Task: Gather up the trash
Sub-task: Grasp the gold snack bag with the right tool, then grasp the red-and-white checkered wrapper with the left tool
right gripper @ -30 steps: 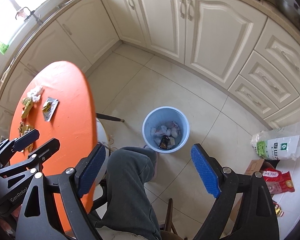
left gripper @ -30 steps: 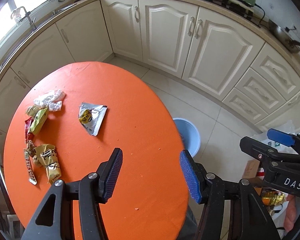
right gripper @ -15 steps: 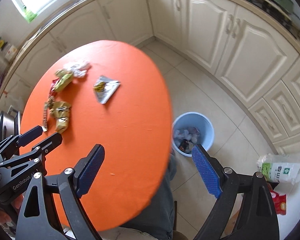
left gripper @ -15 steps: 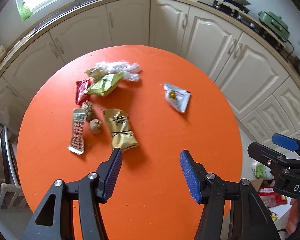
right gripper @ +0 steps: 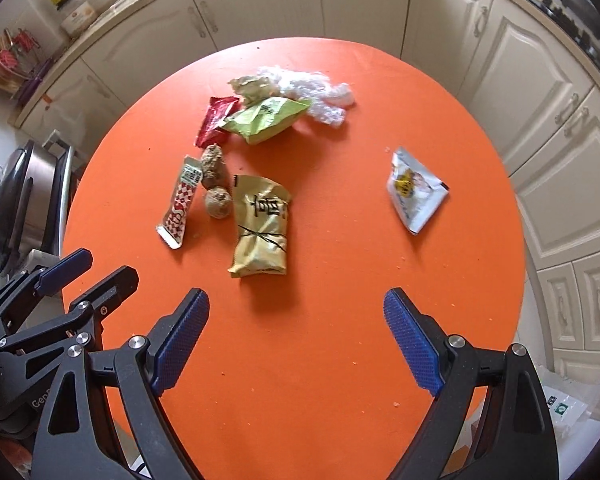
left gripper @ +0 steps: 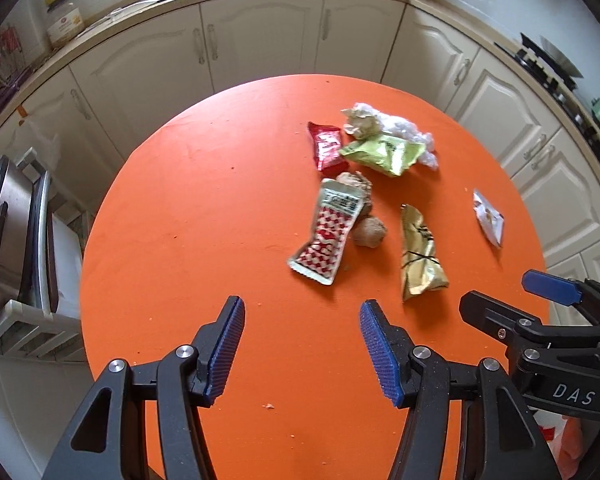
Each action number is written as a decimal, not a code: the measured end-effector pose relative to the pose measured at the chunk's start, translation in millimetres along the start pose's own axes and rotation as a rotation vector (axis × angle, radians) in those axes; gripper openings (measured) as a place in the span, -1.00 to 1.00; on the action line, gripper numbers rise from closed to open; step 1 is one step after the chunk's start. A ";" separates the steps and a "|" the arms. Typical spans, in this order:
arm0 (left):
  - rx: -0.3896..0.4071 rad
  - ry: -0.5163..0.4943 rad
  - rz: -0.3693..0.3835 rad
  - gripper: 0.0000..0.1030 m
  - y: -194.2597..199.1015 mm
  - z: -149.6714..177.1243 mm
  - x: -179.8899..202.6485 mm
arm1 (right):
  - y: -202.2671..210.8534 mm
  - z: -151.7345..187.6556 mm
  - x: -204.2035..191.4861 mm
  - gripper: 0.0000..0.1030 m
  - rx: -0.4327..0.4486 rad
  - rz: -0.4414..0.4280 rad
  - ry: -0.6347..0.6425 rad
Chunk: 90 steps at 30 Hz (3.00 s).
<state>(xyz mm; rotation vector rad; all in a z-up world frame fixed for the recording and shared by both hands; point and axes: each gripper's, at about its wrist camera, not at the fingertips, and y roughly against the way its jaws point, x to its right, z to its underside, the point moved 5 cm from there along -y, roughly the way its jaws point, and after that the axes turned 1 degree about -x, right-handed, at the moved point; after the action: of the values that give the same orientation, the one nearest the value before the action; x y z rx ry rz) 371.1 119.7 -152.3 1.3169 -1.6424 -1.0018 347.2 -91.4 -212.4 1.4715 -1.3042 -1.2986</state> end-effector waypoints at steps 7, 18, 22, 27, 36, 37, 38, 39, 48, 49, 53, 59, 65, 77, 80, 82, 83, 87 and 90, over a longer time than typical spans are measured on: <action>-0.024 0.072 0.002 0.08 -16.2 -12.5 -41.9 | -38.4 -22.7 -34.3 0.72 -0.068 0.005 0.042; -0.080 0.066 0.051 0.09 -60.1 -38.7 -32.8 | -82.0 -36.1 -48.4 -0.22 -0.112 0.069 0.161; -0.095 0.041 0.062 0.09 -75.9 -46.4 -15.7 | -83.6 -35.1 -40.8 -0.29 -0.100 0.051 0.183; -0.108 0.041 0.065 0.16 -97.0 -55.0 -6.0 | -72.7 -34.9 -9.2 -0.29 -0.076 0.031 0.128; -0.053 -0.018 0.118 -0.55 -104.5 -60.2 10.1 | -51.7 -39.1 20.4 -0.29 -0.059 -0.028 0.047; -0.054 -0.015 0.118 -0.57 -104.8 -60.1 9.4 | -52.0 -38.7 22.7 -0.29 -0.060 -0.034 0.042; -0.054 -0.010 0.117 -0.59 -104.9 -60.0 9.6 | -52.5 -38.3 23.2 -0.29 -0.061 -0.037 0.039; -0.053 -0.007 0.115 -0.62 -104.9 -60.0 10.0 | -52.8 -37.2 24.0 -0.29 -0.062 -0.039 0.037; -0.007 -0.006 0.088 -0.78 -79.5 -51.1 12.9 | -47.0 -34.4 30.4 -0.29 -0.058 -0.052 0.027; -0.002 -0.006 0.090 -0.82 -75.2 -49.6 12.4 | -44.9 -31.5 30.8 -0.29 -0.055 -0.052 0.024; 0.013 -0.013 0.095 -0.99 -59.8 -41.4 12.8 | -35.4 -22.6 29.7 -0.29 -0.040 -0.057 0.020; 0.001 0.009 0.083 -0.97 -54.6 -30.5 7.7 | -19.7 -8.9 30.3 -0.28 -0.023 -0.069 0.028; -0.030 0.045 0.069 -0.68 -64.2 -40.3 -1.7 | -15.8 -2.2 27.6 -0.28 -0.028 -0.079 0.030; -0.076 -0.011 0.082 -0.28 -103.2 -47.7 27.9 | -27.6 -10.2 39.4 -0.28 -0.052 -0.065 -0.003; -0.064 -0.005 0.068 -0.52 -106.5 -50.5 25.5 | -30.5 -11.0 44.3 -0.28 -0.058 -0.065 -0.014; -0.066 0.012 0.090 -0.68 -107.2 -50.5 22.9 | -31.6 -11.2 46.1 -0.28 -0.058 -0.070 -0.018; -0.067 0.019 0.101 -0.73 -106.3 -50.3 22.0 | -31.8 -11.3 46.7 -0.28 -0.058 -0.071 -0.019; -0.054 0.027 0.064 -0.90 -97.6 -48.6 19.3 | -32.2 -11.9 47.8 -0.28 -0.059 -0.074 -0.027; -0.049 0.018 0.062 -0.91 -91.4 -44.7 21.1 | -29.1 -10.8 48.6 -0.28 -0.052 -0.083 -0.029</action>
<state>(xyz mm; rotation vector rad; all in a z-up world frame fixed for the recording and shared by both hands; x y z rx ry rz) 442.1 80.7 -217.5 1.2323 -1.6251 -0.9846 361.6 -134.5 -247.9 1.4898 -1.2300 -1.4023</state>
